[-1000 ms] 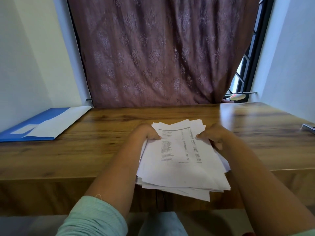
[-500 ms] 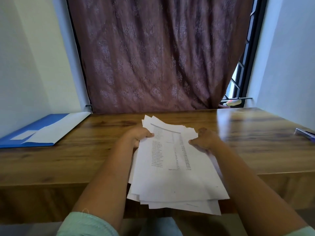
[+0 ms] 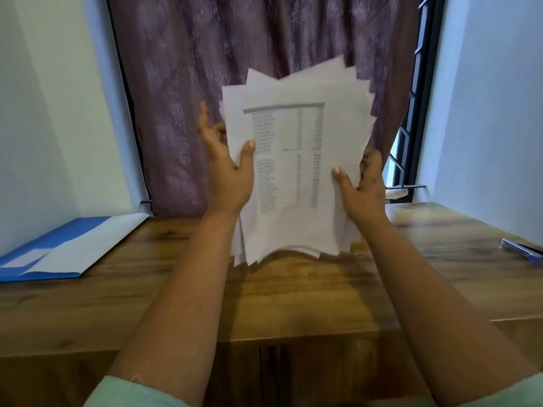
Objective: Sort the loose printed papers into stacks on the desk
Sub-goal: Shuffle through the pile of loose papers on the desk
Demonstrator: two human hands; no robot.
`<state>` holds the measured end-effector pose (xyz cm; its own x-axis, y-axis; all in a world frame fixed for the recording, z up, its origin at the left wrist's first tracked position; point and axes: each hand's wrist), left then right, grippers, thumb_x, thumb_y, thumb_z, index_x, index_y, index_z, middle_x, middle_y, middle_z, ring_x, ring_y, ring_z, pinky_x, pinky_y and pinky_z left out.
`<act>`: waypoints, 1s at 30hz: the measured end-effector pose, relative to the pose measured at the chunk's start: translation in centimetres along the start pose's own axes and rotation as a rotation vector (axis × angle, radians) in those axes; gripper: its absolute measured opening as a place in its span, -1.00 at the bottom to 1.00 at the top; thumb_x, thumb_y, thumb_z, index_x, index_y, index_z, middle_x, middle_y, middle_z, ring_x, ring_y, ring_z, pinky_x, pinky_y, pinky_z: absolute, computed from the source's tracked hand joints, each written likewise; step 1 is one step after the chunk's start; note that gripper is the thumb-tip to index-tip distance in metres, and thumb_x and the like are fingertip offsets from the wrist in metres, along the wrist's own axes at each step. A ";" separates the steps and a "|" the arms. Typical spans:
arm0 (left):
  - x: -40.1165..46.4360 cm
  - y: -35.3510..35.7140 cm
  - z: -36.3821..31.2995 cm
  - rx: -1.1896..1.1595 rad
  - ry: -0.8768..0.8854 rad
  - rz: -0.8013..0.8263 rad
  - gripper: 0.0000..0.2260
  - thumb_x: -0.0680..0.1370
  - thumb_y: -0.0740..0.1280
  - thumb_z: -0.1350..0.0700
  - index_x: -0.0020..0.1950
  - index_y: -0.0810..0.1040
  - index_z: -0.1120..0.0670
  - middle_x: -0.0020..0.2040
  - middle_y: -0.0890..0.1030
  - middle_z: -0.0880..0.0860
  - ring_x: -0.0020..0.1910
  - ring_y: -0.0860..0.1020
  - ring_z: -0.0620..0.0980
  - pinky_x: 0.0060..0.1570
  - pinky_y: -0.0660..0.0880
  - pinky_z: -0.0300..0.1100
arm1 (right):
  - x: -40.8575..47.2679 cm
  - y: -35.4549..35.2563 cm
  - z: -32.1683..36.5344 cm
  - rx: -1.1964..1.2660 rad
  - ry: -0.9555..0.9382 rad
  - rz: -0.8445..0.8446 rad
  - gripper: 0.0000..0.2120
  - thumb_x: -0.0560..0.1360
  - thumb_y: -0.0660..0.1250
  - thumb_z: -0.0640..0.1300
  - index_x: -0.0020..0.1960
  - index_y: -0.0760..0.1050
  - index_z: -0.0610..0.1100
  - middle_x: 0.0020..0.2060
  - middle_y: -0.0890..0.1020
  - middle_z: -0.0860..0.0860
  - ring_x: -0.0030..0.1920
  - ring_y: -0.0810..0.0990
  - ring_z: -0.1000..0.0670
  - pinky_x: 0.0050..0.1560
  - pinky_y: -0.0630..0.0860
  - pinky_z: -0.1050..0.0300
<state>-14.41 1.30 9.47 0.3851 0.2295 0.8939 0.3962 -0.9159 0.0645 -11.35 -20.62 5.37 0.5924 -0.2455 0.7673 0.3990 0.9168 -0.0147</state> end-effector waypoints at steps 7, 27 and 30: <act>-1.2 1.1 0.9 0.024 -0.353 0.022 -0.63 0.65 0.24 0.00 0.38 0.21 0.08 0.14 0.49 -0.15 0.03 0.50 -0.29 0.02 0.48 -0.38 | -0.3 1.2 -0.8 0.000 -0.022 -0.020 -0.59 0.62 0.24 -0.08 0.34 0.20 -0.25 0.04 0.47 0.23 0.01 0.48 0.42 -0.02 0.41 0.51; -3.9 1.3 4.2 0.425 -0.293 0.084 -0.67 0.69 0.06 -0.07 0.09 0.50 0.12 -0.13 0.56 -0.09 -0.21 0.50 -0.16 -0.22 0.45 -0.17 | -1.9 2.5 -2.0 -0.124 0.021 -0.054 -0.70 0.65 0.16 -0.03 0.25 0.36 -0.24 0.02 0.54 0.04 -0.05 0.48 0.09 -0.14 0.39 0.35; -5.3 0.2 6.2 0.362 -0.523 0.179 -0.69 0.65 0.18 -0.12 0.21 0.53 0.06 0.02 0.57 -0.09 -0.01 0.53 -0.10 -0.05 0.44 -0.18 | -3.3 1.9 -4.4 -0.111 0.247 0.191 -0.57 0.62 0.22 0.01 0.38 0.24 -0.17 0.13 0.50 0.03 0.07 0.46 0.05 0.03 0.37 0.19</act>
<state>-11.15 1.93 1.99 0.7893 0.2969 0.5374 0.5079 -0.8075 -0.3000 -9.49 -19.40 0.01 0.8106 -0.1537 0.5651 0.3299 0.9171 -0.2239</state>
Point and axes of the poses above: each hand's wrist, its own x-axis towards the middle knuckle, its own y-axis out of the palm, z = x × y
